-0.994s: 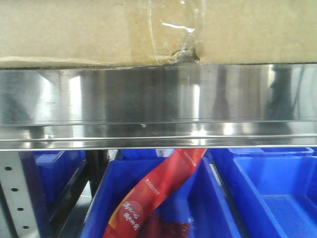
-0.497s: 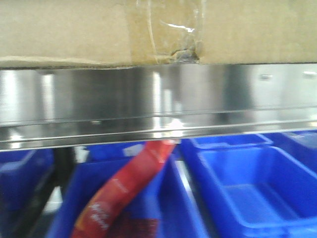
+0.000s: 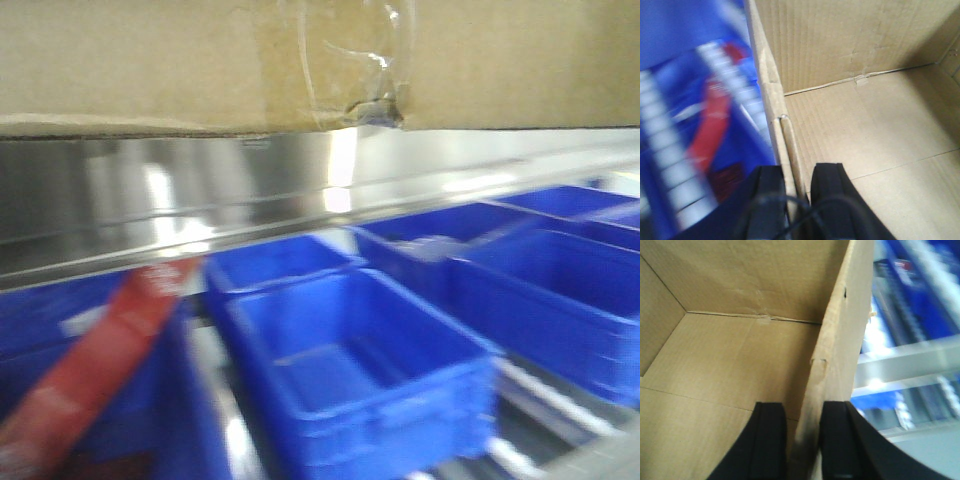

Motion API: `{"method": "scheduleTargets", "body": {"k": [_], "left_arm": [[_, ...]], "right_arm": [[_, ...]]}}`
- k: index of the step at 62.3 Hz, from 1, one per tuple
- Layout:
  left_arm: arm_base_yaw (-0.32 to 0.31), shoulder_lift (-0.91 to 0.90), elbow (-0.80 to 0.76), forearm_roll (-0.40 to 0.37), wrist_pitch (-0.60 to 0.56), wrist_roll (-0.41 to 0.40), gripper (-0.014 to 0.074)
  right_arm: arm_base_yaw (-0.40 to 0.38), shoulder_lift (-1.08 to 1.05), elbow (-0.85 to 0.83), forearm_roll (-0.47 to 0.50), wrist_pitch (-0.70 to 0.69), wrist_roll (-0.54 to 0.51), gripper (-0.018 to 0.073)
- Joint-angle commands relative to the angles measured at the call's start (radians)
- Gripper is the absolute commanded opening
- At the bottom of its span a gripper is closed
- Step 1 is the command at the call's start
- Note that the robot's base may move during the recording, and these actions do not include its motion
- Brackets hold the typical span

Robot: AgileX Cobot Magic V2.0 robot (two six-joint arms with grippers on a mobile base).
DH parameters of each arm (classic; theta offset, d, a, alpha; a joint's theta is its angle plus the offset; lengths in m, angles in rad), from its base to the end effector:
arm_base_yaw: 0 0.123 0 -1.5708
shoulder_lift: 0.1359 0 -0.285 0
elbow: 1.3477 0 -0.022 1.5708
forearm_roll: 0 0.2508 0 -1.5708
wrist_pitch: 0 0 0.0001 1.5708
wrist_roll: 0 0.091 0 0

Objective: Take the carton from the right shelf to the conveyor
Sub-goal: 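Hold the carton with both grippers while the base drives to the conveyor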

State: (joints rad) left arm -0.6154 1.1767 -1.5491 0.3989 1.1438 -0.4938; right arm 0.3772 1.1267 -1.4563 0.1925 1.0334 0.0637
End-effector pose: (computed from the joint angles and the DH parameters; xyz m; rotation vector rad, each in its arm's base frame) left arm 0.1899 -0.0948 0.4778 0.1244 2.1743 -0.1303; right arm 0.1875 0.0904 0.4648 -0.3309 2.1863 0.4840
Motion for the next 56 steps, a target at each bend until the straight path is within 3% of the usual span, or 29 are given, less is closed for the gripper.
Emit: {"method": "scheduleTargets", "body": {"k": [1,56], "left_arm": [[-0.010,-0.003,-0.003,0.024,-0.037,0.018,-0.0017],[-0.010,-0.003,-0.003,0.030,-0.037,0.018,-0.0017]], "right_arm": [[0.005,-0.020,-0.008,0.024,-0.032,-0.013,-0.0067],[0.005,-0.020,-0.008,0.024,-0.032,-0.013,-0.0067]]}}
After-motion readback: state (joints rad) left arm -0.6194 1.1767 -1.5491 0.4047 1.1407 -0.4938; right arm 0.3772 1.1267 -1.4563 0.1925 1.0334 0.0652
